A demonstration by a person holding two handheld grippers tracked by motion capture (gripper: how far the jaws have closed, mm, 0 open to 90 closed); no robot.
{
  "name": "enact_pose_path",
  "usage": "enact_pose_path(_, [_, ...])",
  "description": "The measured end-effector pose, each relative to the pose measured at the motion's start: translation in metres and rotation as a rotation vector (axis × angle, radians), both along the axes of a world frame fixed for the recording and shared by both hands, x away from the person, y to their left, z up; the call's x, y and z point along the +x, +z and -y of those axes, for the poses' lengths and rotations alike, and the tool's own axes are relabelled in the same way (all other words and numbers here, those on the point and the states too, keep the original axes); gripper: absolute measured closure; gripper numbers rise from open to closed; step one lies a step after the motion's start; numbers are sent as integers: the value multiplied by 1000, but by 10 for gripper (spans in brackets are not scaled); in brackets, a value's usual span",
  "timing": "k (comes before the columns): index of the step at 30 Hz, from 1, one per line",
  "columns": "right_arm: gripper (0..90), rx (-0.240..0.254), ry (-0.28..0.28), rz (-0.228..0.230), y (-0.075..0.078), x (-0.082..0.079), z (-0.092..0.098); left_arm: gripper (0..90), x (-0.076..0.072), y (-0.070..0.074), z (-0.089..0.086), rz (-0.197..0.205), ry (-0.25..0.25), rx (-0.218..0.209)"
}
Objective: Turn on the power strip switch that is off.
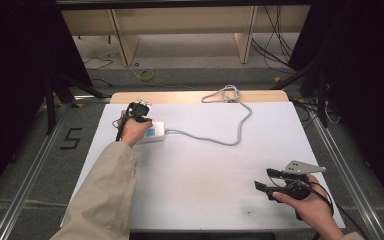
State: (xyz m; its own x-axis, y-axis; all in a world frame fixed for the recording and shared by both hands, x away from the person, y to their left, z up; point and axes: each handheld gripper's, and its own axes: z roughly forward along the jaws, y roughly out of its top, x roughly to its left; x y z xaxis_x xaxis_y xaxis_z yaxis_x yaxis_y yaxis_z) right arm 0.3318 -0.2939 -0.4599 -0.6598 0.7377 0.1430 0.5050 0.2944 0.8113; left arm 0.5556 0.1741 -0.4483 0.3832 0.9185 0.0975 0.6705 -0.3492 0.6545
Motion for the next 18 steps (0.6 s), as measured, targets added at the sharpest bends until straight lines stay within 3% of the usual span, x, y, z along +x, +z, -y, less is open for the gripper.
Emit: enact_pose_path(18, [297,5,-2,-1,0,0,0,899,5,1,2,-23,6,10])
